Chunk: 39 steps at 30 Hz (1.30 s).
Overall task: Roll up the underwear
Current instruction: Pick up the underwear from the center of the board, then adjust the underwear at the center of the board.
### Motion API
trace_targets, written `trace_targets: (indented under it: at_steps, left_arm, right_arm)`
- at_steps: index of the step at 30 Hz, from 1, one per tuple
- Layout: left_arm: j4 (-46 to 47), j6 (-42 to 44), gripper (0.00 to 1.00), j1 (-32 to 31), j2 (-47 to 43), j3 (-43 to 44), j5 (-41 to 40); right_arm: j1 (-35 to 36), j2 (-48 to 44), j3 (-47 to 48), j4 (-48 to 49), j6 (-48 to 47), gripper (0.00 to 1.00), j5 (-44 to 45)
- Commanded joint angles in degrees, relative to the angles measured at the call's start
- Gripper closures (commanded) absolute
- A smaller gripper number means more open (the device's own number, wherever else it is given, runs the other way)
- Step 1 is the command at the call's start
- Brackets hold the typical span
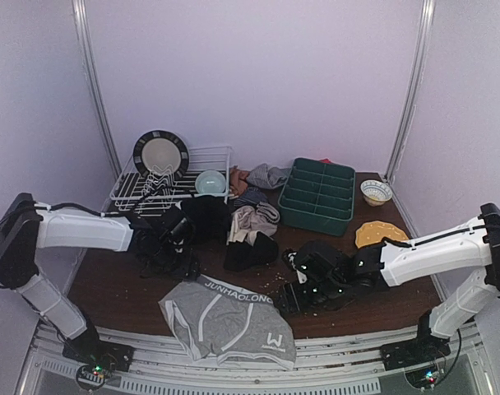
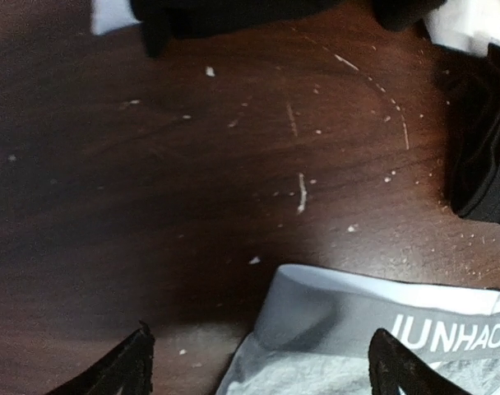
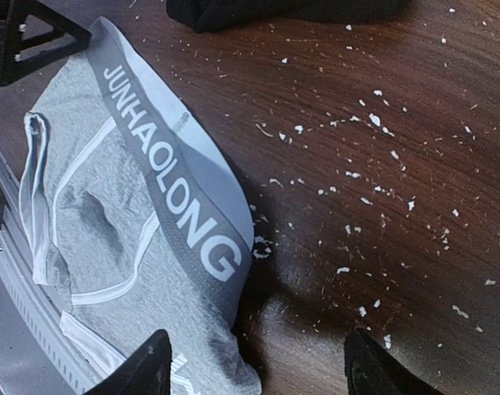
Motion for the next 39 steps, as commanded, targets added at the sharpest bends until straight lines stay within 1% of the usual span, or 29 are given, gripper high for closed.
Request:
trace_targets:
  at_steps: [1, 4, 6, 7, 8, 11, 17, 21, 23, 24, 25, 27, 29, 30, 33, 34, 35, 36, 37, 38, 39]
  left_arm:
    - [6.2, 4.4, 0.17, 0.2, 5.2, 3.3, 6.6]
    - [7.9, 4.8, 0.29, 0.5, 7.5, 2.6, 8.0]
    - [9.1, 5.0, 0.43, 0.9, 7.8, 1.6, 8.4]
    - [9.6, 5.0, 0.54, 1.1, 7.7, 1.0, 8.4]
    - [10.2, 5.0, 0.72, 1.2, 7.0, 0.4, 7.7]
    - [13.5, 5.6, 0.99, 1.2, 1.9, -2.7, 6.5]
    - [21.7, 9.2, 1.00, 1.0, -13.6, -10.9, 8.3]
    - [22.3, 10.8, 1.00, 0.9, -19.3, -13.6, 9.6]
    - [21.8, 11.2, 1.00, 0.9, -20.4, -14.3, 10.0]
    - [21.6, 11.3, 1.00, 0.9, -20.8, -14.5, 10.1]
    - [21.2, 11.3, 1.00, 0.8, -21.2, -14.6, 9.8]
    - [20.5, 11.3, 1.00, 0.9, -22.3, -14.8, 9.2]
    - [20.0, 11.4, 1.00, 0.8, -23.4, -14.5, 9.1]
    - [19.8, 11.5, 1.00, 0.8, -24.0, -14.3, 9.2]
    - [19.4, 11.0, 1.00, 0.7, -24.3, -13.8, 9.3]
    - [19.3, 10.7, 1.00, 0.7, -24.0, -13.8, 9.1]
    - [19.2, 10.5, 1.00, 0.6, -23.5, -13.9, 8.8]
    - [19.1, 10.1, 1.00, 0.6, -23.0, -14.1, 8.3]
    - [19.1, 9.8, 1.00, 0.6, -22.6, -14.5, 7.9]
    - [19.1, 9.4, 1.00, 0.6, -22.2, -15.1, 7.5]
    - [19.0, 9.1, 1.00, 0.6, -22.0, -15.6, 6.9]
  right_arm:
    - [-0.2, -2.8, -1.0, 0.3, -0.1, 0.31, -1.0]
    - [-0.2, -4.9, -1.5, -0.7, -0.1, 0.31, -0.4]
    - [-0.2, -6.2, -2.0, -0.6, 0.0, 0.31, 0.4]
    - [-0.2, -6.5, -2.2, -0.3, 0.1, 0.31, 0.6]
    - [-0.2, -6.7, -2.4, 0.2, 0.2, 0.31, 0.7]
    - [-0.3, -4.7, -2.7, 2.1, 1.3, 0.31, -0.4]
    - [-0.3, 5.4, -2.5, 11.6, 6.1, 0.28, -6.1]
    - [-0.7, 10.5, -2.6, 20.1, 9.4, 0.27, -10.5]
    - [-0.9, 12.5, -2.3, 22.7, 10.2, 0.30, -12.0]
    - [-0.9, 13.5, -1.7, 22.9, 10.2, 0.36, -12.5]
    - [-0.9, 14.3, -1.1, 22.6, 9.8, 0.48, -12.7]
    - [-0.7, 14.0, -0.2, 21.1, 7.8, 0.75, -10.4]
    - [0.5, 10.8, 0.3, 17.5, 4.4, 0.94, -4.2]
    - [1.6, 8.6, 0.7, 14.0, 2.4, 1.00, 0.6]
    - [7.3, 3.9, 3.7, 2.4, -4.6, 1.00, 12.8]
    - [9.3, 4.0, 5.1, -0.5, -6.4, 1.00, 14.7]
    - [11.1, 5.1, 6.4, -2.7, -8.0, 1.00, 14.5]
    - [13.0, 7.1, 8.3, -5.2, -9.1, 0.97, 13.7]
    - [15.2, 9.3, 10.0, -7.1, -10.6, 0.88, 12.8]
    - [17.9, 11.8, 12.8, -9.2, -12.0, 0.74, 11.8]
    - [20.3, 13.7, 14.6, -10.9, -13.0, 0.56, 11.6]
